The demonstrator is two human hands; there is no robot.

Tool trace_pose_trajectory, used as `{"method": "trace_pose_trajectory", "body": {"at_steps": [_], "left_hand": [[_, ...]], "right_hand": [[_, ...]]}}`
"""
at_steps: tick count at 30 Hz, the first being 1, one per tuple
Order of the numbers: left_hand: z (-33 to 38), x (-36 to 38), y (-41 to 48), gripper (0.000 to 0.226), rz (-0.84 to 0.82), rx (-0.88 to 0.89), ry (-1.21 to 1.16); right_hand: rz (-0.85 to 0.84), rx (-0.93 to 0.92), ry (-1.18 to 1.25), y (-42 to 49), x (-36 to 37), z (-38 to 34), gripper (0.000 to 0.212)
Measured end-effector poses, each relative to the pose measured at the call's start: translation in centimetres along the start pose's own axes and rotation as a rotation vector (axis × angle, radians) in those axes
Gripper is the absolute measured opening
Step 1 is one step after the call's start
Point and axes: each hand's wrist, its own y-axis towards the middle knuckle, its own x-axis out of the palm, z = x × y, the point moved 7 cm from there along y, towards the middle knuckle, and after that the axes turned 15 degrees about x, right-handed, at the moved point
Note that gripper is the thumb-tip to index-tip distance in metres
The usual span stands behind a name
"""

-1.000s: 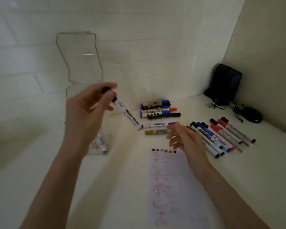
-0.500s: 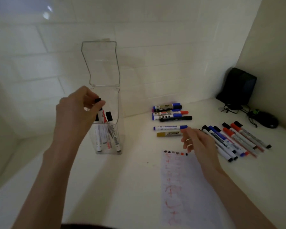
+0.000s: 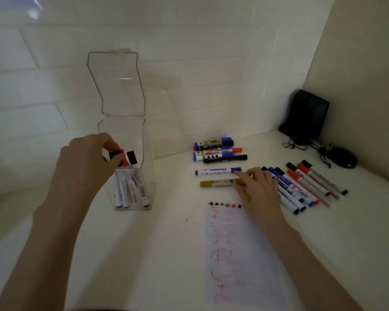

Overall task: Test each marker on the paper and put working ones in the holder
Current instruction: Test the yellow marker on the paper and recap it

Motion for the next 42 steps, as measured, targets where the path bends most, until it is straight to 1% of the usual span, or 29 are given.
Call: {"method": "trace_pose_trajectory", "body": {"at_steps": [2,4,6,8,9,10,11,12,13,14,16,17,18,19,20,21,23,24,26,29,30,32,33,34,36,38,40,42], "left_hand": [[0.2,-0.2,-0.3,0.011,0.045,0.011,0.002],[0.6,-0.5,-0.6,0.013,0.120,0.043,0.024],[1.5,-1.2,-1.1,0.015,0.276,0.064,0.014],[3.4,-1.8,-2.1,0.018,0.480,0.095,-0.049],[4.7,-1.5,-2.7,0.019,0.545,0.122,-0.104],[6.0,-0.6,-3.0,0.019,0.563,0.159,-0.182],[7.4,0.9,-3.1,0.019,0.523,0.201,-0.275],[8.8,2.9,-3.0,0.019,0.426,0.238,-0.377],[10.2,5.2,-2.8,0.019,0.279,0.266,-0.463],[11.6,7.8,-2.8,0.023,0.105,0.295,-0.499],[14.0,12.5,-2.8,0.047,-0.212,0.381,-0.469],[14.9,14.2,-2.9,0.056,-0.325,0.418,-0.462],[15.8,15.5,-3.0,0.056,-0.394,0.454,-0.465],[16.6,16.3,-2.9,0.051,-0.409,0.497,-0.466],[17.3,16.6,-2.8,0.042,-0.388,0.540,-0.448],[17.7,16.9,-2.8,0.035,-0.375,0.565,-0.411],[17.7,17.6,-2.9,0.032,-0.397,0.570,-0.346],[17.6,18.0,-3.1,0.032,-0.425,0.568,-0.356],[17.5,18.3,-3.6,0.031,-0.483,0.531,-0.481],[17.0,18.3,-3.7,0.031,-0.561,0.461,-0.735],[16.5,18.3,-3.8,0.032,-0.608,0.442,-0.807],[14.6,18.2,-3.7,0.035,-0.672,0.364,-0.967],[13.6,18.0,-3.4,0.035,-0.653,0.326,-1.027],[12.9,17.9,-3.2,0.032,-0.612,0.304,-1.052],[12.8,17.9,-3.2,0.024,-0.555,0.334,-0.990],[14.3,18.3,-3.7,0.018,-0.578,0.372,-0.870],[15.5,19.1,-4.3,0.029,-0.649,0.362,-0.732],[15.9,19.6,-4.6,0.044,-0.681,0.387,-0.594]], "right_hand": [[-0.022,0.006,-0.030,0.0,0.3,0.3,0.032],[-0.037,0.020,-0.045,0.1,0.3,0.4,0.025],[-0.012,0.020,-0.020,0.2,-0.4,0.2,0.021],[0.017,0.034,0.025,0.2,-1.3,-0.1,0.019],[0.007,0.081,0.079,0.3,-1.8,-0.2,0.017],[-0.046,0.158,0.185,0.4,-2.2,-0.1,0.015],[-0.136,0.262,0.350,0.4,-2.5,0.1,0.013],[-0.252,0.367,0.550,0.2,-2.5,0.1,0.013],[-0.343,0.451,0.718,-0.1,-2.6,-0.2,0.013],[-0.391,0.503,0.818,-0.3,-2.8,-0.3,0.013],[-0.431,0.557,0.902,-0.7,-3.1,-0.1,0.014],[-0.450,0.564,0.927,-0.9,-3.2,-0.2,0.014],[-0.465,0.570,0.943,-1.1,-3.2,-0.3,0.014],[-0.474,0.575,0.947,-1.3,-3.2,-0.3,0.014],[-0.478,0.578,0.952,-1.4,-3.2,-0.3,0.016],[-0.479,0.572,0.951,-1.4,-3.3,-0.4,0.022],[-0.457,0.577,0.928,-1.1,-3.5,-0.2,0.041],[-0.444,0.577,0.911,-0.9,-3.6,0.0,0.046],[-0.444,0.550,0.905,-0.7,-3.7,0.0,0.046],[-0.448,0.527,0.918,-0.6,-3.9,-0.2,0.041],[-0.413,0.564,0.950,-0.4,-3.9,0.5,0.037],[-0.271,0.707,1.056,0.2,-4.4,3.4,0.028],[-0.198,0.759,1.061,0.5,-4.6,5.0,0.028],[-0.167,0.781,1.025,0.6,-4.7,5.9,0.030],[-0.186,0.771,0.976,0.4,-4.5,5.7,0.032],[-0.235,0.710,1.013,0.1,-4.2,4.0,0.029],[-0.252,0.673,1.031,-0.1,-4.3,3.1,0.029],[-0.224,0.697,1.042,-0.1,-4.5,3.4,0.031]]}}
